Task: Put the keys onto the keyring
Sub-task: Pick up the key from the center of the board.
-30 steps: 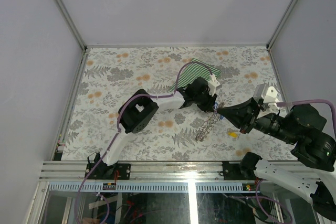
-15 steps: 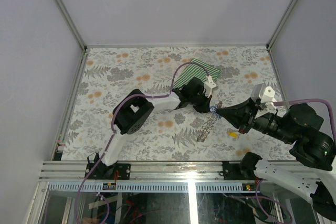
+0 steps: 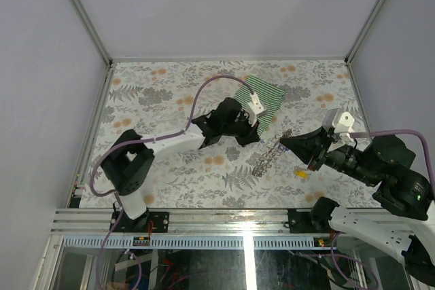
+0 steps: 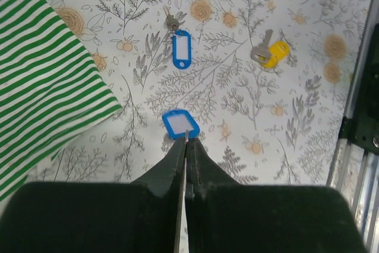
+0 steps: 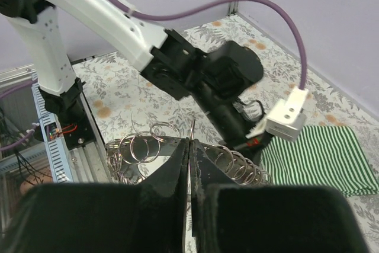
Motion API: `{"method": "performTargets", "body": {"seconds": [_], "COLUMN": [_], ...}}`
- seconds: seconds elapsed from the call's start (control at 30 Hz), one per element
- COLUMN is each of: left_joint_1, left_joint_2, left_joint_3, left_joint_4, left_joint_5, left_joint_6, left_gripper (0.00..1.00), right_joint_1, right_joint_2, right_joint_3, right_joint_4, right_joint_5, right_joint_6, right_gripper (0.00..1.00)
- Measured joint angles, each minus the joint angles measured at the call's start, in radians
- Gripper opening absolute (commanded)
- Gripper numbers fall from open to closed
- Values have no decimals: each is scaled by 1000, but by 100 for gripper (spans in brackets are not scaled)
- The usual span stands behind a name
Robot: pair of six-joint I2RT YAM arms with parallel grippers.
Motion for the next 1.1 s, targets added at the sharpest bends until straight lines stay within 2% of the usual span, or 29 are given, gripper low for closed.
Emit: {"method": "performTargets", "body": {"seconds": [0.33, 0.7, 0.9, 1.1], "left_joint_1": [4, 5, 6, 6], "left_joint_2": [-428, -841, -965, -1000], "left_joint_3": [-214, -225, -220, -168], "left_joint_4": [-17, -220, -311, -365], "left_joint_5": [-32, -13, 43, 122], "left_joint_6": [114, 174, 170, 151], "left_gripper": [0, 0, 0, 0], "right_joint_1": [0, 0, 0, 0], "right_joint_2": [-16, -23, -23, -9], "right_joint_3": [-61, -275, -370, -401], "right_joint_4": [71, 275, 420, 470], "right_joint_5": [-43, -197, -285, -323], "right_joint_6": [-119, -399, -568, -689], "right_gripper": [0, 0, 0, 0]}}
